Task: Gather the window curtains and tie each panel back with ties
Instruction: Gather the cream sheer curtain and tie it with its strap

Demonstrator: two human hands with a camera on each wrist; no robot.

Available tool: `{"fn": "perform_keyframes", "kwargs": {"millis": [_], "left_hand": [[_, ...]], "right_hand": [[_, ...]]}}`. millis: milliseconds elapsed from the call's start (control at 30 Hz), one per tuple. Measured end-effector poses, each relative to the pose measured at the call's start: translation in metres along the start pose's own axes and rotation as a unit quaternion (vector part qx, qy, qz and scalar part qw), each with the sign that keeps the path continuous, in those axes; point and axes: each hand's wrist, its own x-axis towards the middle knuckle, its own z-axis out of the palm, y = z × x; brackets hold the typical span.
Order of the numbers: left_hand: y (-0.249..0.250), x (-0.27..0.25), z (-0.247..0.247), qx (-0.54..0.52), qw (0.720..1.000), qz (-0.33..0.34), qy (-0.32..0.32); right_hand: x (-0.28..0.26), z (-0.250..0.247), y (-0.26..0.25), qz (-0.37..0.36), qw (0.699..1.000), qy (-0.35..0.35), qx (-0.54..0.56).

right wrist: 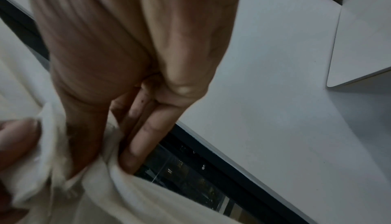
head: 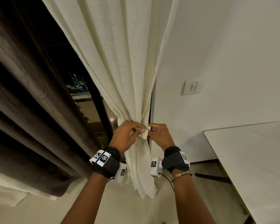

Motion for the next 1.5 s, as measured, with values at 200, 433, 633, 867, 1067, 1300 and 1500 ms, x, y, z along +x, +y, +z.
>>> {"fn": "perform_keyframes", "kwargs": {"millis": [200, 433, 633, 867, 1067, 1300, 1500], "left_hand": [[-0.007, 0.0, 0.007, -0.035, 0.999, -0.001, 0.022], [-0.012, 0.002, 0.019, -0.09, 0.993, -0.051, 0.061], [-0.008, 0.006, 0.027, -0.125, 0.98, -0.11, 0.111], [-0.004, 0.005, 0.018, -0.108, 0.984, -0.106, 0.092], [0.016, -0.003, -0.01, -0.122, 0.918, -0.092, 0.365], [0.018, 0.007, -0.03, -0.284, 0.825, -0.13, 0.471], [-0.002, 0.007, -0.049, -0.246, 0.839, -0.162, 0.457]], "right_hand": [[-0.008, -0.008, 0.0, -0.011, 0.997, -0.072, -0.023], [-0.012, -0.011, -0.009, 0.006, 0.992, -0.128, 0.02], [-0.01, -0.008, -0.017, 0.005, 0.991, -0.132, -0.01], [-0.004, -0.006, -0.013, -0.002, 0.994, -0.09, -0.063], [-0.006, -0.015, -0.032, -0.006, 0.987, -0.113, -0.113], [-0.002, -0.007, -0.108, -0.093, 0.989, -0.078, -0.089], [0.025, 0.006, -0.123, -0.155, 0.98, 0.111, -0.06]]}}
